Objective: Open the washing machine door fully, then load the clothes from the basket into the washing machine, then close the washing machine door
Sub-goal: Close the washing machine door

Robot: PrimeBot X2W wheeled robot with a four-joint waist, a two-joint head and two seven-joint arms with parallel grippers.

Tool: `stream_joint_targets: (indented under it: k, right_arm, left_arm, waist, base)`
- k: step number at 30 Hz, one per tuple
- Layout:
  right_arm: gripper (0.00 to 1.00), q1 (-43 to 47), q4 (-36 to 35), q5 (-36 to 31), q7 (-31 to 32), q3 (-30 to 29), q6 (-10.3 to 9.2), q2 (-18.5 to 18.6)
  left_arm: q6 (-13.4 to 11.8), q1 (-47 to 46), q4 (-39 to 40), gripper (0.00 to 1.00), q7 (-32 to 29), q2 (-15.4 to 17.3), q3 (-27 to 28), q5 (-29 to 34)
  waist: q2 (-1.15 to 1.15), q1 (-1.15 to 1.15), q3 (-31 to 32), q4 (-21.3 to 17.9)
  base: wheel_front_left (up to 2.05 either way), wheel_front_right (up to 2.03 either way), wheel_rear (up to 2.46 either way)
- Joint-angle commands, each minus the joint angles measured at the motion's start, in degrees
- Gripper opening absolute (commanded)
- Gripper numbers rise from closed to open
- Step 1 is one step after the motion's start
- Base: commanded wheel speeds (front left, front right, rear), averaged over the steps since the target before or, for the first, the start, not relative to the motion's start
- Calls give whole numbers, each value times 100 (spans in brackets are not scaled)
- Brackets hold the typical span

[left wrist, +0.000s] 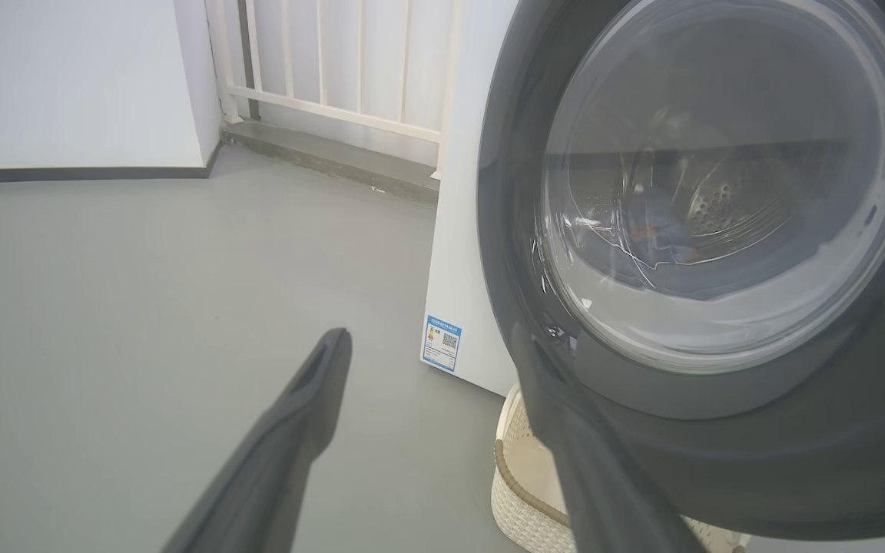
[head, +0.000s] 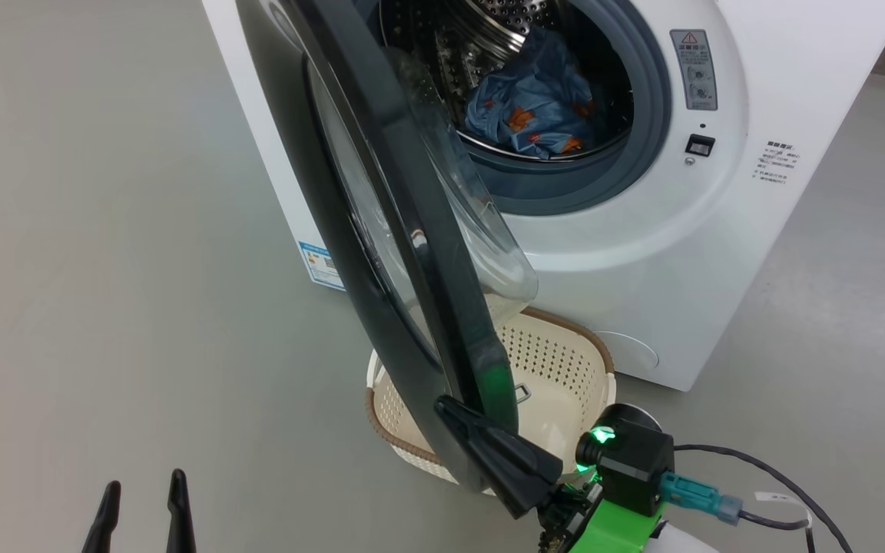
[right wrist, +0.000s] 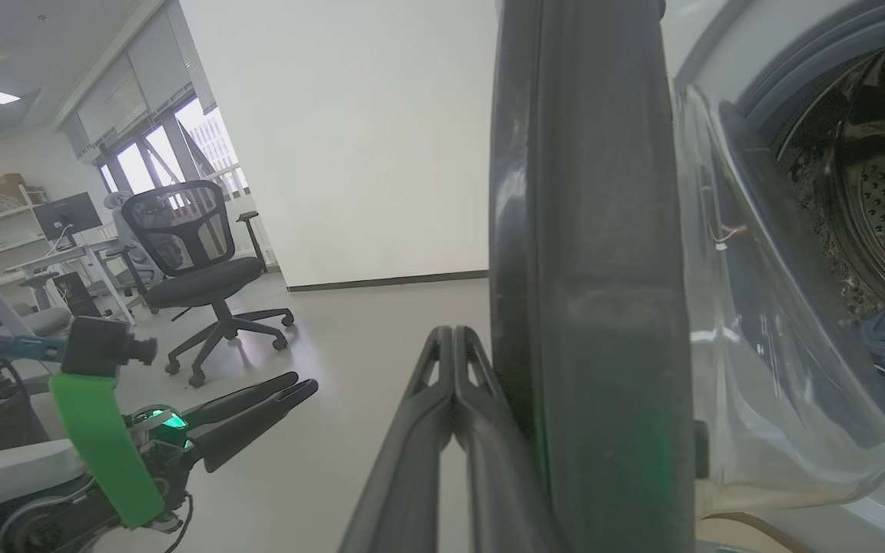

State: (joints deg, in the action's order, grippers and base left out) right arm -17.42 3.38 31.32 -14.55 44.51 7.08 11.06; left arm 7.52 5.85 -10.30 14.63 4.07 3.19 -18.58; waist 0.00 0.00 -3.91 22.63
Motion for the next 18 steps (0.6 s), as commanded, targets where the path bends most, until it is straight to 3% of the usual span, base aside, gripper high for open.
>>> stream_joint_targets:
  k: [1, 18]
  right_arm:
    - [0, -189, -97, 17, -45, -1, 41, -82]
    - [0, -310, 151, -53, -45, -426, 41, -10]
  left_arm:
    - [-3, -216, 112, 100, 37, 27, 177, -25]
    - [-3, -309, 133, 100, 37, 8, 152, -62]
  waist:
    - [0, 0, -3, -2]
    - [0, 0, -149, -87]
  base:
    - [0, 0, 0]
    - [0, 0, 0]
